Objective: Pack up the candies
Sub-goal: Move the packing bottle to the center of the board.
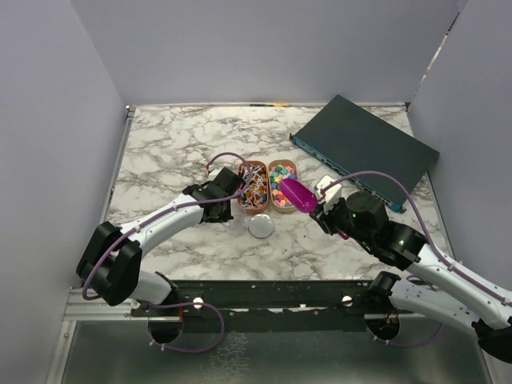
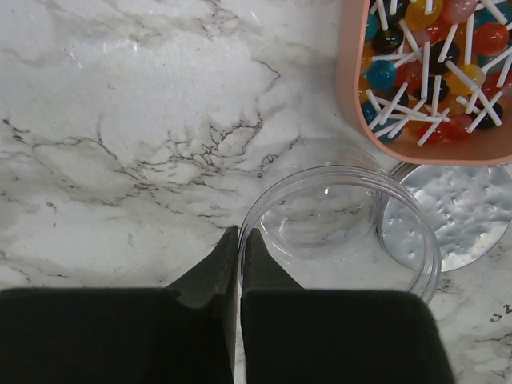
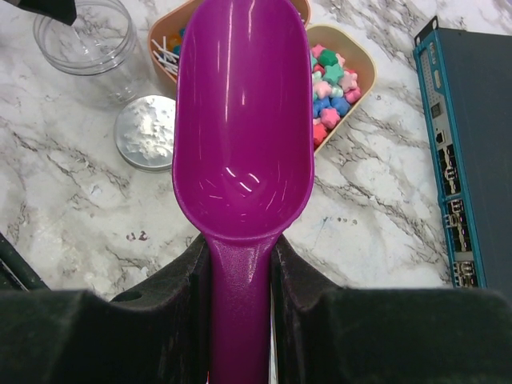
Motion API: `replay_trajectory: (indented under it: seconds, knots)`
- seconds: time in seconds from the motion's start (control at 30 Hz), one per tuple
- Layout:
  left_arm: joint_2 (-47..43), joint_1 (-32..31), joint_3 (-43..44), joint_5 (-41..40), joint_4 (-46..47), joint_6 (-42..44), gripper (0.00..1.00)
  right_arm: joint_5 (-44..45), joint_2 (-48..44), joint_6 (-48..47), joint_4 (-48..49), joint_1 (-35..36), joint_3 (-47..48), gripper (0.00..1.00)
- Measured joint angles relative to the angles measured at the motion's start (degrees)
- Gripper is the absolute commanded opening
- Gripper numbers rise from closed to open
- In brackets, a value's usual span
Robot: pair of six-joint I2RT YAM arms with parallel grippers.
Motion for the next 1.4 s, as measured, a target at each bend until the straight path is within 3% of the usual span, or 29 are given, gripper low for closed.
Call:
replay_trajectory:
  seconds: [0.63, 1.4]
  knots:
    - [2.51, -1.9, 5.51, -3.41, -7.52, 4.63, 0.0, 0.0, -0.59, -0.02, 0.02, 0.0, -0.11, 0.01]
    - [8.09, -8.04, 5.42, -6.54, -3.85, 2.36, 0.0, 0.0, -1.33, 0.0, 0.0, -0.02, -0.26, 0.01]
